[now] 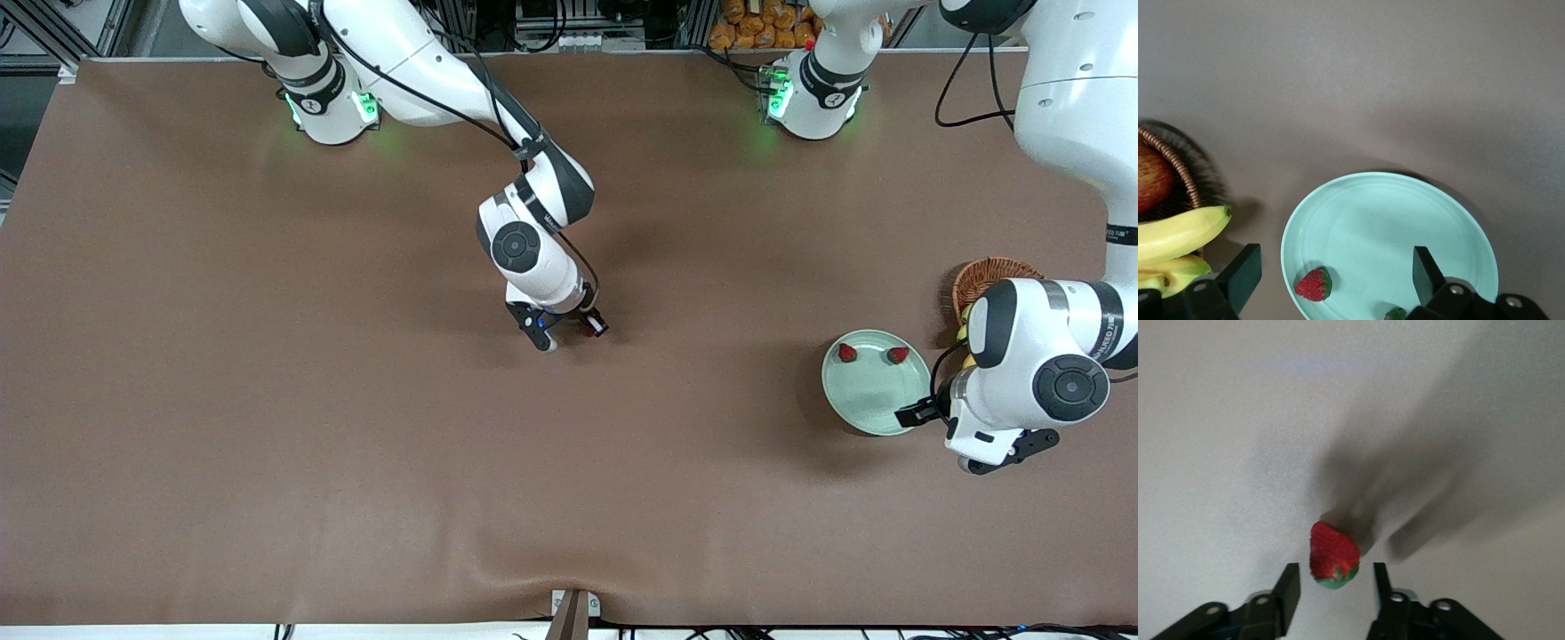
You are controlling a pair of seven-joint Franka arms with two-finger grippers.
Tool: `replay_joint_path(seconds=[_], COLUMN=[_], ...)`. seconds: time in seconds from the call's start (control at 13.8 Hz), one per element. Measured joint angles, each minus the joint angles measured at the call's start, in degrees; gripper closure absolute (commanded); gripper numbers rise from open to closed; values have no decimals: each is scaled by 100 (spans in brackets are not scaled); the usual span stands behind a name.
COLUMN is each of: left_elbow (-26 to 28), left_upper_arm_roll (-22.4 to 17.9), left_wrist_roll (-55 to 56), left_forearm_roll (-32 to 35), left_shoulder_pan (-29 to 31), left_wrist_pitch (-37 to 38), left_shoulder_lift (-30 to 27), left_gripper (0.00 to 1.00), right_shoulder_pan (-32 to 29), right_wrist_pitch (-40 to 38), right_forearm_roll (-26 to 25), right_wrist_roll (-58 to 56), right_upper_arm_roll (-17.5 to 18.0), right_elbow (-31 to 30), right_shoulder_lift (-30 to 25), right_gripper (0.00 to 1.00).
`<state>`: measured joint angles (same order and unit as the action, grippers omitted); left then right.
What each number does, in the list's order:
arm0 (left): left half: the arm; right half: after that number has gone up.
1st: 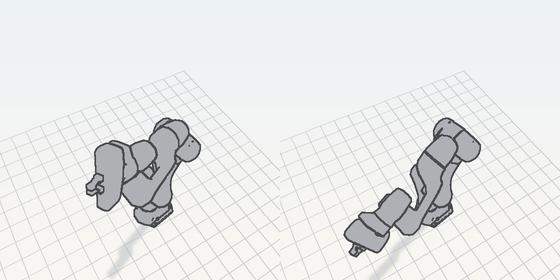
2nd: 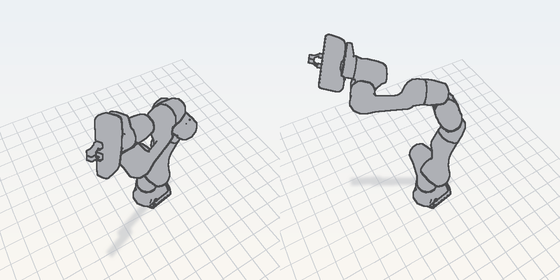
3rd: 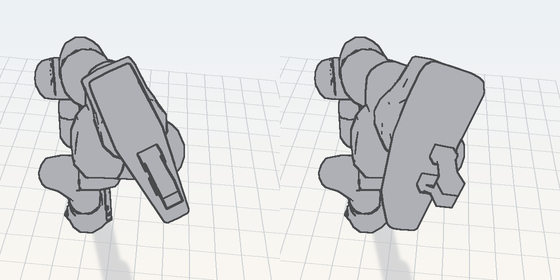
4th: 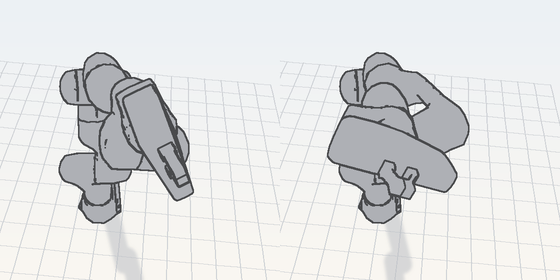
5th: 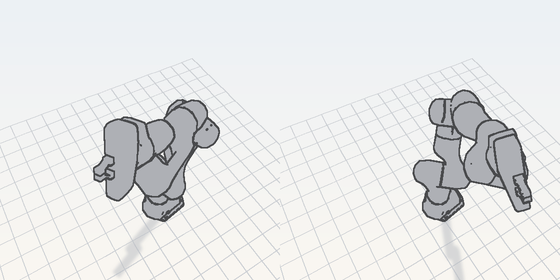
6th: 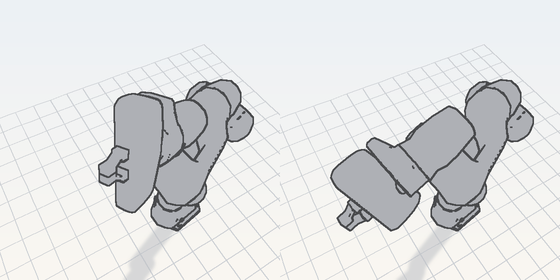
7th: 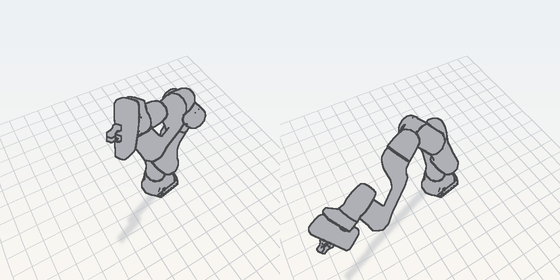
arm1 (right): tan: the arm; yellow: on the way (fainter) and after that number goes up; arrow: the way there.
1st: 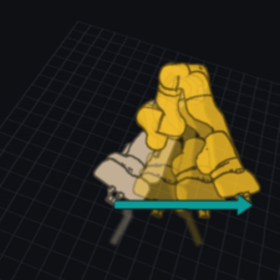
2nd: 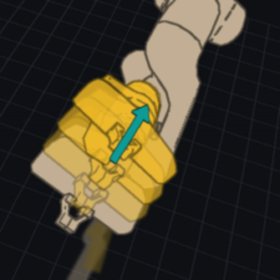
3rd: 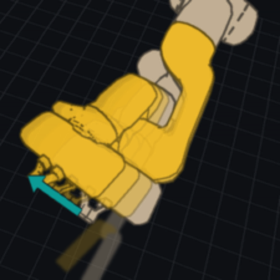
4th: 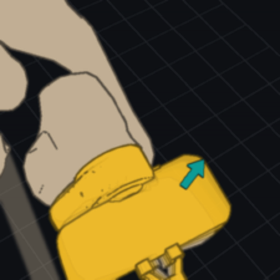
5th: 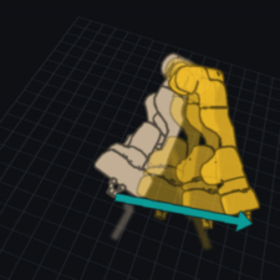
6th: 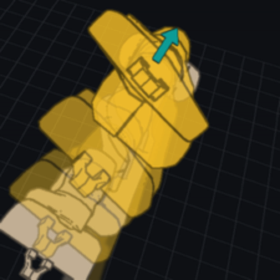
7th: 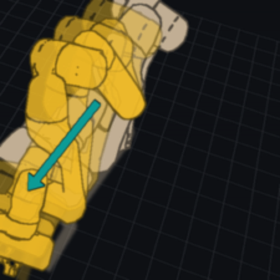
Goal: Collect all strawberries into plate
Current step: 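Carry the last strawberry to mid-table and release it with the right gripper, then grasp the mid-table strawberry with the left gripper while the right gripper withdraws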
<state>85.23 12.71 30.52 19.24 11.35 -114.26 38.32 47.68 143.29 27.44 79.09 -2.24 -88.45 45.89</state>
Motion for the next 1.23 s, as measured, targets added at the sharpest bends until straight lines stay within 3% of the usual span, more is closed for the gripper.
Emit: replay_joint_path(seconds=[0.22, 0.51, 0.8, 1.23], left_elbow=[-43, -50, -48, -37], left_upper_arm_roll=[0, 90, 742, 1786], left_wrist_roll=[0, -3, 46, 896], left_forearm_roll=[0, 0, 0, 0], left_shoulder_pan=[8, 8, -17, -476], left_wrist_pitch=[-57, -193, -202, -203], left_shoulder_lift=[-7, -8, -8, -9], left_gripper=[0, 0, 0, 0], right_shoulder_pan=[4, -18, -58, -68], right_wrist_pitch=[-153, -1553, -2371, -2811], right_forearm_roll=[0, 0, -35, -157], right_wrist_roll=[41, 73, -160, -2061], right_upper_arm_roll=[-46, -562, -1157, -1936], right_elbow=[220, 825, 1111, 809], right_shoulder_lift=[-9, -191, -688, -1448], right_gripper=[0, 0, 0, 0])
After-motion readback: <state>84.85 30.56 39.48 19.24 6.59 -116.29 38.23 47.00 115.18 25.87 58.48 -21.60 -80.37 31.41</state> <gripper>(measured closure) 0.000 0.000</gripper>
